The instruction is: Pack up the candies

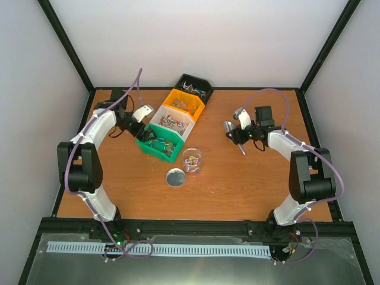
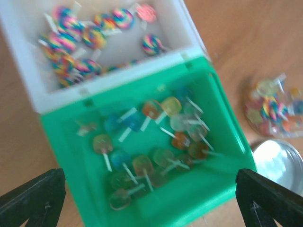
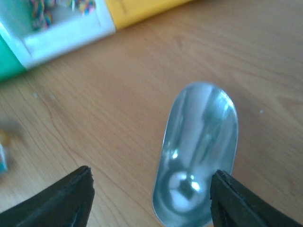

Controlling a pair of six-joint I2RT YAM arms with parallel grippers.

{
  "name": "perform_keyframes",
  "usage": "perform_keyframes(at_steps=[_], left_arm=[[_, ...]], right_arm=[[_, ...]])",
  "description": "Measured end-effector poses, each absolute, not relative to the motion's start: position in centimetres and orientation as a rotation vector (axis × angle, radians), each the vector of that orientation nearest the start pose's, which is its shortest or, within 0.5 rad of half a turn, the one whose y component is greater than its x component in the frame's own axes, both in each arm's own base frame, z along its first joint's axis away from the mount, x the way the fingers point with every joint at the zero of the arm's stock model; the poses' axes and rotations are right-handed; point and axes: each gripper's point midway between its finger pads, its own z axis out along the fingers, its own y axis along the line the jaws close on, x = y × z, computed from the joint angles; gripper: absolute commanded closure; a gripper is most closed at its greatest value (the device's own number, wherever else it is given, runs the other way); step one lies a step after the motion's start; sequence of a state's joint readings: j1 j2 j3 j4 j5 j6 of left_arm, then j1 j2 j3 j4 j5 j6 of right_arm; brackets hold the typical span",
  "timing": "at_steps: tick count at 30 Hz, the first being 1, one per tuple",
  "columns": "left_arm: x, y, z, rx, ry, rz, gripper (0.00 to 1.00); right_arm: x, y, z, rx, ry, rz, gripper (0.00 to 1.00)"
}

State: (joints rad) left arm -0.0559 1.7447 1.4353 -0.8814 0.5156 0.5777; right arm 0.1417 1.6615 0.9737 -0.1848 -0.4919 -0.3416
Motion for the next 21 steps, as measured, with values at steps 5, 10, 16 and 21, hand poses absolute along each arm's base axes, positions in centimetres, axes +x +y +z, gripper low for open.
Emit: perform_keyframes(at_steps=[5, 10, 16, 21], left_arm=[[34.7, -11.6, 12.2, 1.128, 2.429, -0.623, 0.05], [30.5, -13.8, 10.7, 1.384, 2.343, -0.63, 0.1], [26.1, -17.0, 9.4, 1.742, 2.05, -0.591, 0.23], [24.3, -18.1, 7.8, 1.969, 1.795, -0.507, 0.32]], right_arm=[[41.0, 14.7, 13.5, -0.83, 2.154, 0.518, 0.14], [41.3, 15.2, 15.6, -0.854, 2.129, 0.543, 0.12], [40.8, 15.3, 16.1, -0.867, 2.152, 0.567, 0.11], [40.2, 15.2, 15.8, -0.879, 2.182, 0.578, 0.11]])
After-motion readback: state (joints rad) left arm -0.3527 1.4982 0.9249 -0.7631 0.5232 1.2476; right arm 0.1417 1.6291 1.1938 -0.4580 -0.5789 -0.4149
